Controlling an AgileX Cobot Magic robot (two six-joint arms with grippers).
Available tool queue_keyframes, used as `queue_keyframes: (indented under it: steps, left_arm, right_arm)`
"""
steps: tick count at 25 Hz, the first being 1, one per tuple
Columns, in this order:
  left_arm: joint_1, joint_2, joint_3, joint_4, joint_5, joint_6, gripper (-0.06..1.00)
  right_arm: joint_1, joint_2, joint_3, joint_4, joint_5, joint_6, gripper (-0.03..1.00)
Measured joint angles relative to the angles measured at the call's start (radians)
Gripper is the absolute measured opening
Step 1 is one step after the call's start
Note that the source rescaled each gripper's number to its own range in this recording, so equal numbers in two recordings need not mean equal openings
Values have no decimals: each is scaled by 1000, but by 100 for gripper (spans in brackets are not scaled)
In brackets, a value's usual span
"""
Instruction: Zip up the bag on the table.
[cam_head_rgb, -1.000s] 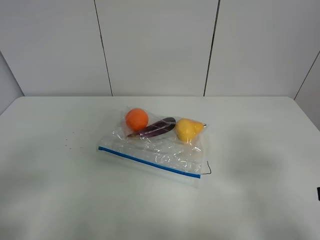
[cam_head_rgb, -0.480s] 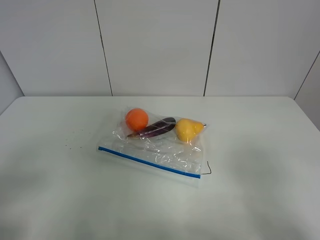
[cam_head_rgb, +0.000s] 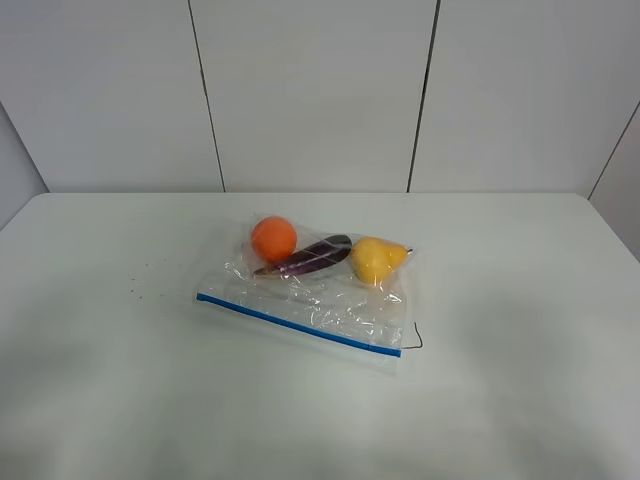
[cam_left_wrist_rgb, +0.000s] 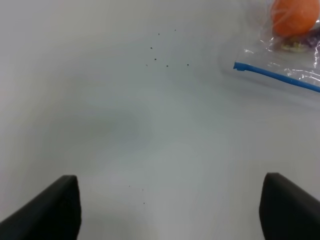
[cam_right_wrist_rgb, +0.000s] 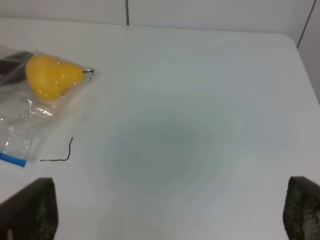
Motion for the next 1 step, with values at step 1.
queue_keyframes:
  steps: [1]
  left_arm:
    - [0, 0, 0, 1, 0, 0, 95]
  right_arm:
    - [0, 0, 0, 0, 0, 0, 100]
